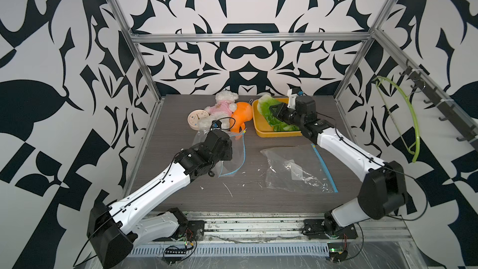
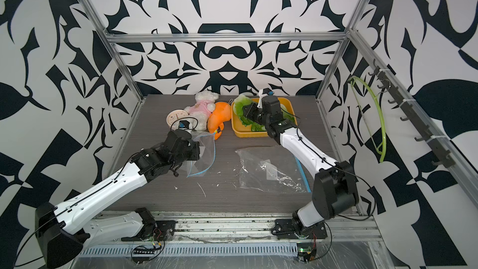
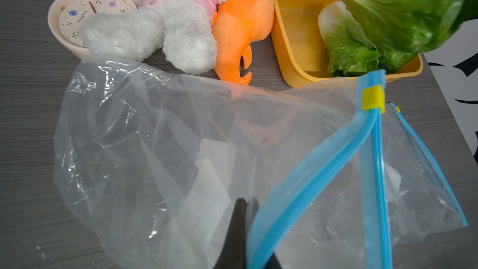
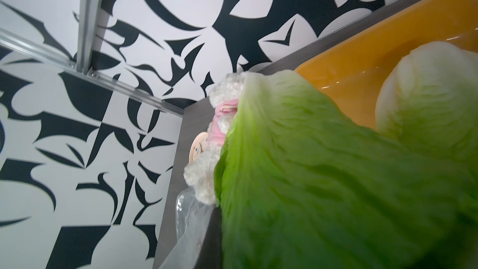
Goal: Put the chinese cabbages into a zipper bag and zip it
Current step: Place the Chinese cabbage in the zipper food storage bag.
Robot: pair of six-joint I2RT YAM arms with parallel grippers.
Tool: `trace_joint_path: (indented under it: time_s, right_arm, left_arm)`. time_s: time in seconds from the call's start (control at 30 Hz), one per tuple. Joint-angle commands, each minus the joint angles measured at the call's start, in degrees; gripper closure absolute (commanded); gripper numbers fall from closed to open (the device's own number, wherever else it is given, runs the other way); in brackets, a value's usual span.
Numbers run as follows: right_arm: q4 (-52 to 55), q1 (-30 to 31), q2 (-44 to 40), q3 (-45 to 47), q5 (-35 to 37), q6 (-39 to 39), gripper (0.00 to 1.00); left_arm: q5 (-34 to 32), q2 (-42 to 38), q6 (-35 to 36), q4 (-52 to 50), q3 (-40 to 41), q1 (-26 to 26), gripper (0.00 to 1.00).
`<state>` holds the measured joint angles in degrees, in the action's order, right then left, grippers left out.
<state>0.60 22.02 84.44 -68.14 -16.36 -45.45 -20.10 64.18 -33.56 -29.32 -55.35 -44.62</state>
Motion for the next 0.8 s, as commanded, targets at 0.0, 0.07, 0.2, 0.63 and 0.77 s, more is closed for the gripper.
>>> trace_joint_path:
  time_s: [0.0, 0.07, 0.2, 0.63, 0.77]
  right_arm:
    - [4.38, -0.62, -5.43, 1.29, -5.81, 5.92, 1.0]
    - [7.47, -0.68, -8.07, 1.95, -7.28, 7.8, 1.0]
    - [13.41, -0.73, -13.08, 3.2, -8.95, 11.24, 1.0]
    - [24.11, -0.16, -24.48, 3.7, -18.96, 14.76, 1.0]
    - [23.71, 1.58, -27.16, 4.33, -21.77, 11.6, 1.0]
  left_arm:
    - [0.94, 0.39, -1.28, 0.59, 1.04, 0.19, 1.0]
    - [1.15, 1.15, -1.64, 0.43, 0.71, 0.24, 1.0]
    - [1.86, 2.06, -1.88, 0.49, 0.16, 0.24, 1.0]
    - [3.46, 4.66, -2.74, 3.76, 0.08, 0.24, 1.0]
    - [3.97, 5.77, -2.83, 4.63, -0.63, 0.24, 1.0]
